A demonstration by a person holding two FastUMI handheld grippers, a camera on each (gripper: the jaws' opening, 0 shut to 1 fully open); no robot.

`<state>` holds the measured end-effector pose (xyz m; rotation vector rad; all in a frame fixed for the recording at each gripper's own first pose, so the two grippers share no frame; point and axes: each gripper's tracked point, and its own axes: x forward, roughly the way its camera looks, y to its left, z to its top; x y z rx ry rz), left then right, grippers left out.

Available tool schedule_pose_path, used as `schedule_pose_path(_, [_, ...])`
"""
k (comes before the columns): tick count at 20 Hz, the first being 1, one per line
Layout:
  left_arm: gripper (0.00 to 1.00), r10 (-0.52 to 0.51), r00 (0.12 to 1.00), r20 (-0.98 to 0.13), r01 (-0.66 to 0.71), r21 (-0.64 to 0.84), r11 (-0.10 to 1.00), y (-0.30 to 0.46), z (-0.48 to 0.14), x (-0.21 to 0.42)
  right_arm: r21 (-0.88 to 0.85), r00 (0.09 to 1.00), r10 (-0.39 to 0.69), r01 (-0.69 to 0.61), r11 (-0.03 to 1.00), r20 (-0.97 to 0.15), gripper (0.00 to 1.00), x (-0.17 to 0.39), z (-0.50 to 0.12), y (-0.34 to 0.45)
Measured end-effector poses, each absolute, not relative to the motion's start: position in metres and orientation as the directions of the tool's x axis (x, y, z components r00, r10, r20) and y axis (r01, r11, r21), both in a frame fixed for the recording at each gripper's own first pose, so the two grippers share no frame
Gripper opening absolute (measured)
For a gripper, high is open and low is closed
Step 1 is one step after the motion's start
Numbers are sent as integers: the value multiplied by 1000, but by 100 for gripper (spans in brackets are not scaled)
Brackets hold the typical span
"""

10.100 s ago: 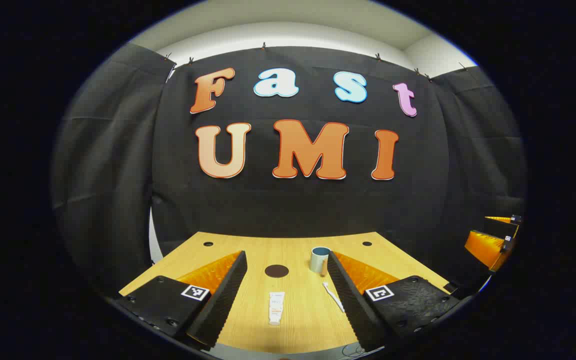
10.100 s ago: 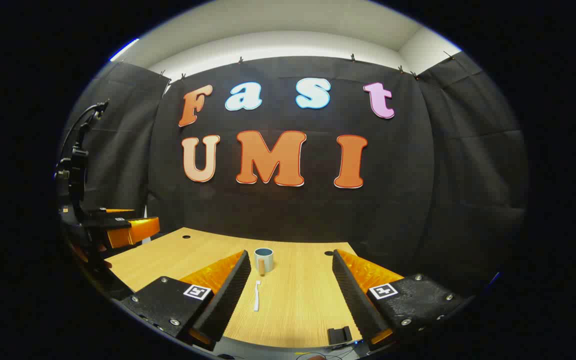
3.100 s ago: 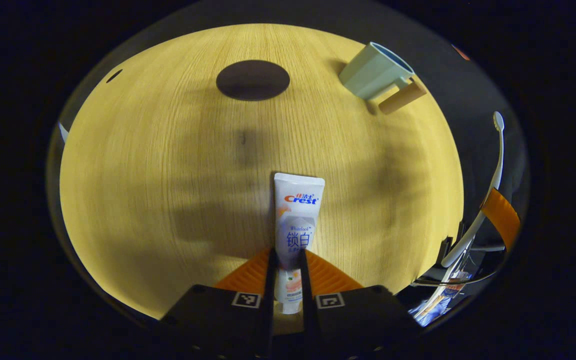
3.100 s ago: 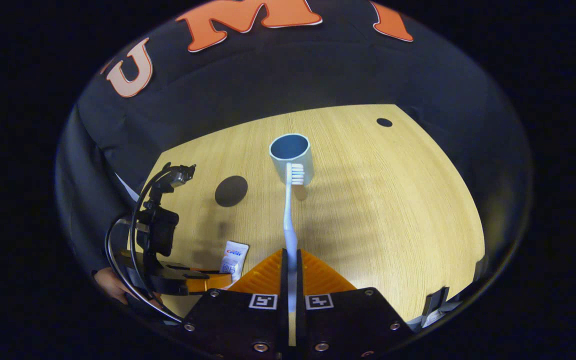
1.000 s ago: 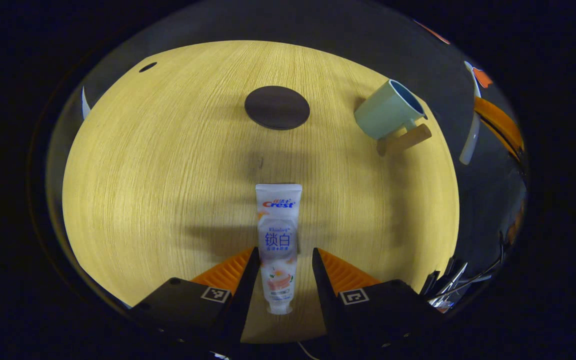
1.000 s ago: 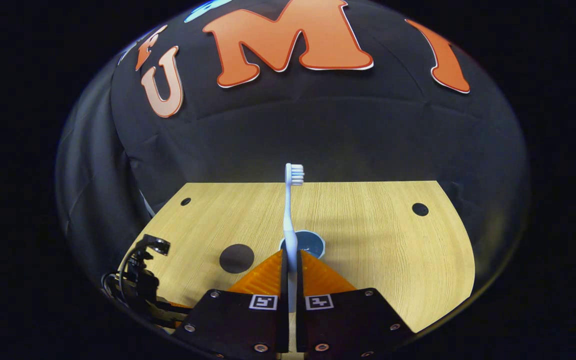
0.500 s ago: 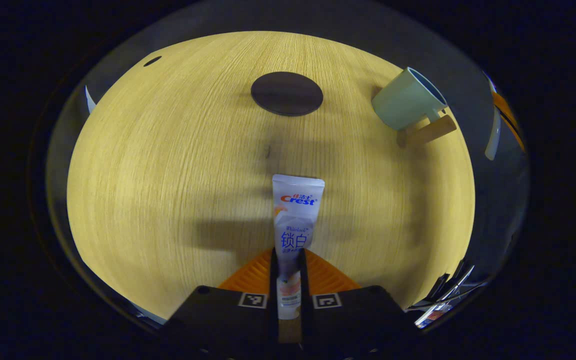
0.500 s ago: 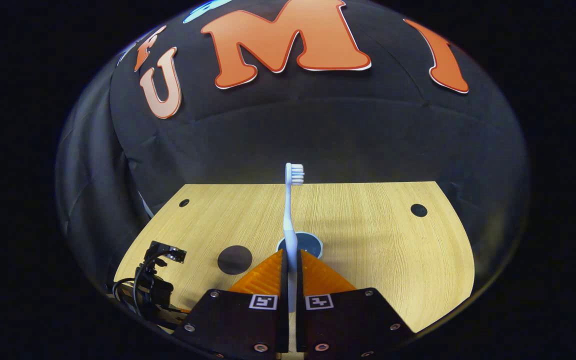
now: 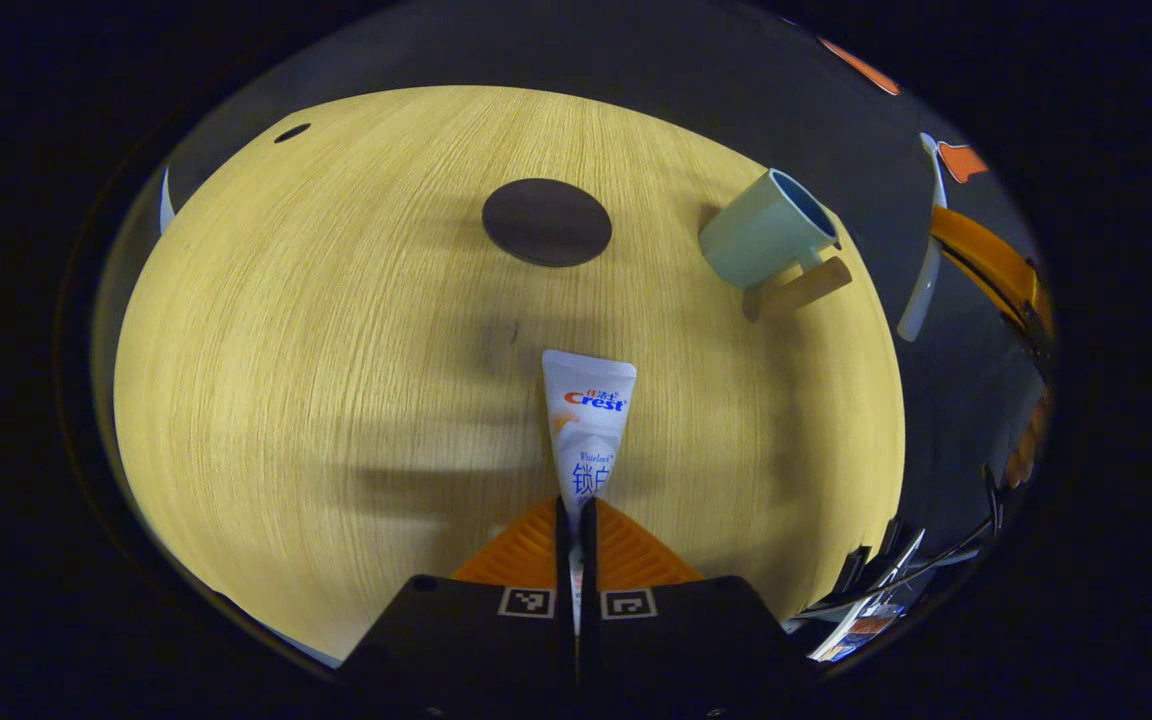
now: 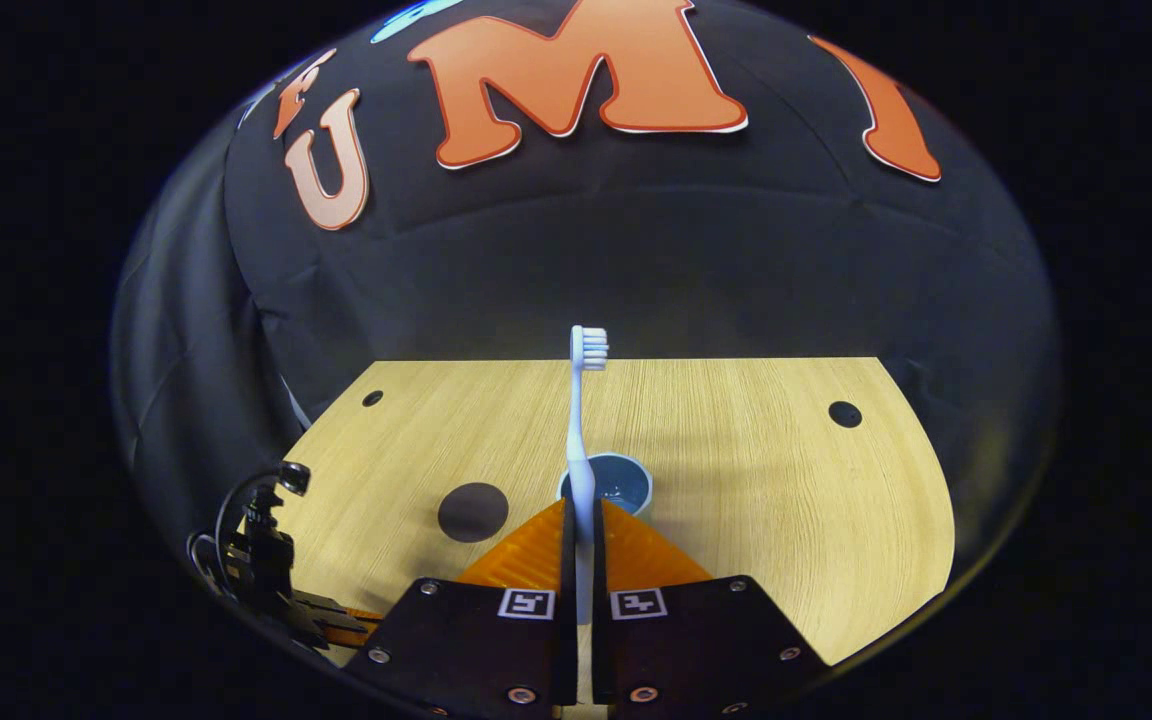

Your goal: Put the toothbrush and toothpaste on the desktop into the cup, then pick up the cup and place it on the coaster on the desktop.

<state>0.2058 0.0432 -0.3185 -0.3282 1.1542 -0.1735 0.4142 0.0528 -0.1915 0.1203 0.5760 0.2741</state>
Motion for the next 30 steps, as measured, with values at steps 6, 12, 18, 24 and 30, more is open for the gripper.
schedule_pose_path(6, [2, -293, 435, -852, -16, -333, 943, 45, -297, 196, 193, 848, 299, -236, 952, -438, 6, 432, -178, 57])
schedule_pose_path(12, [2, -294, 454, -841, -37, -347, 937, 45, -281, 184, 104, 925, 291, -273, 956, -246, 6, 464, -152, 60])
schedule_pose_path(18, [2, -265, 482, -835, -73, -340, 938, 54, -265, 181, 125, 943, 295, -278, 953, -154, 6, 489, -155, 62])
schedule_pose_path(24, [2, -216, 517, -828, -120, -320, 940, 52, -247, 169, 147, 945, 290, -269, 952, -149, 6, 513, -191, 60])
schedule_pose_path(30, [2, -187, 535, -823, -165, -320, 933, 56, -238, 164, 125, 930, 313, -293, 948, -193, 6, 511, -227, 71])
